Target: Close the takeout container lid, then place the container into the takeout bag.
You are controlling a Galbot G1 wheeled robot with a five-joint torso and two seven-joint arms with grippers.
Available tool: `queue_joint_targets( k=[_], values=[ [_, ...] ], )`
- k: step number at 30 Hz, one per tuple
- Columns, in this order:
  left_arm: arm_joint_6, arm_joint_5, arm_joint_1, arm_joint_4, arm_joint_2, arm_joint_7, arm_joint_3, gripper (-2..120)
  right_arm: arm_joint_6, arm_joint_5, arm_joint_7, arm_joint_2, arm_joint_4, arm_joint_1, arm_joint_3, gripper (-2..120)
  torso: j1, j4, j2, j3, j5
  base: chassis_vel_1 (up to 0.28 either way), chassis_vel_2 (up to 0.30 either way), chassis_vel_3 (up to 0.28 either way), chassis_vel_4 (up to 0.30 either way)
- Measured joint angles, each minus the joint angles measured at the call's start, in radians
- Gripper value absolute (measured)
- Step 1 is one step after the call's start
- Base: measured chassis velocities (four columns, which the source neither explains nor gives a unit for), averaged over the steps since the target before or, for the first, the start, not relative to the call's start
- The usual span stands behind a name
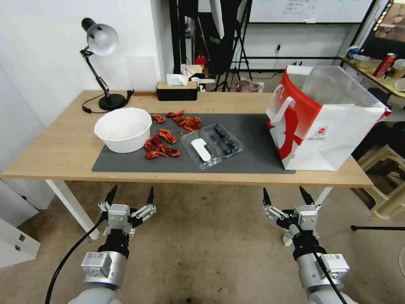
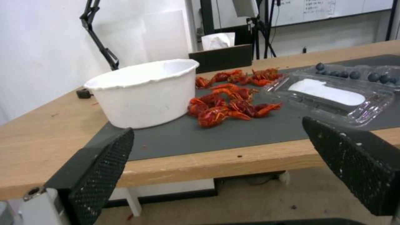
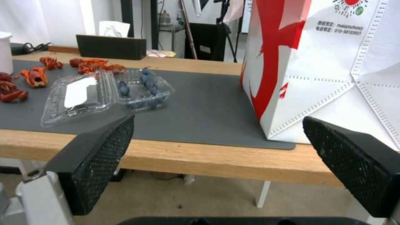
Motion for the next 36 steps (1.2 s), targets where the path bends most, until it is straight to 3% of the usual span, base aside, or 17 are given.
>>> queue_joint_targets(
  k=[20, 23, 26, 27, 36],
  values=[
    [0.0, -0.003, 0.0, -0.002, -0.001, -0.002, 0.002, 100, 0.0, 0.0, 0.0, 0.0, 0.0, 0.0, 0.0, 100, 0.0, 0.0, 0.0, 0.0, -0.0001, 0.0, 0.0, 0.0, 0.0],
    [0.005, -0.023, 0.004, -0.021, -0.015, -0.023, 0.025, 100, -0.004, -0.001, -0.005, 0.0, 0.001, 0.0, -0.003, 100, 0.0, -0.0002, 0.0, 0.0, 0.0001, 0.0, 0.0, 0.0, 0.0],
    [0.039, -0.138, 0.028, -0.136, -0.097, -0.127, 0.159, 100, -0.067, -0.027, -0.089, 0.007, 0.023, -0.005, -0.052, 100, 0.0, 0.0001, 0.0, 0.0, 0.001, 0.0, 0.0, 0.0, 0.0],
    [0.042, -0.148, 0.031, -0.145, -0.103, -0.137, 0.168, 100, -0.087, -0.035, -0.116, 0.009, 0.03, -0.007, -0.067, 100, 0.0, 0.0002, 0.0, 0.0, 0.0013, 0.0, 0.0, 0.0, 0.0],
    [0.023, -0.173, 0.027, -0.089, -0.108, -0.133, 0.194, 100, -0.124, -0.032, -0.182, 0.006, 0.026, 0.008, -0.082, 100, 0.0, 0.0002, 0.0, 0.0, 0.0001, 0.0, 0.0, 0.0, 0.0]
  ],
)
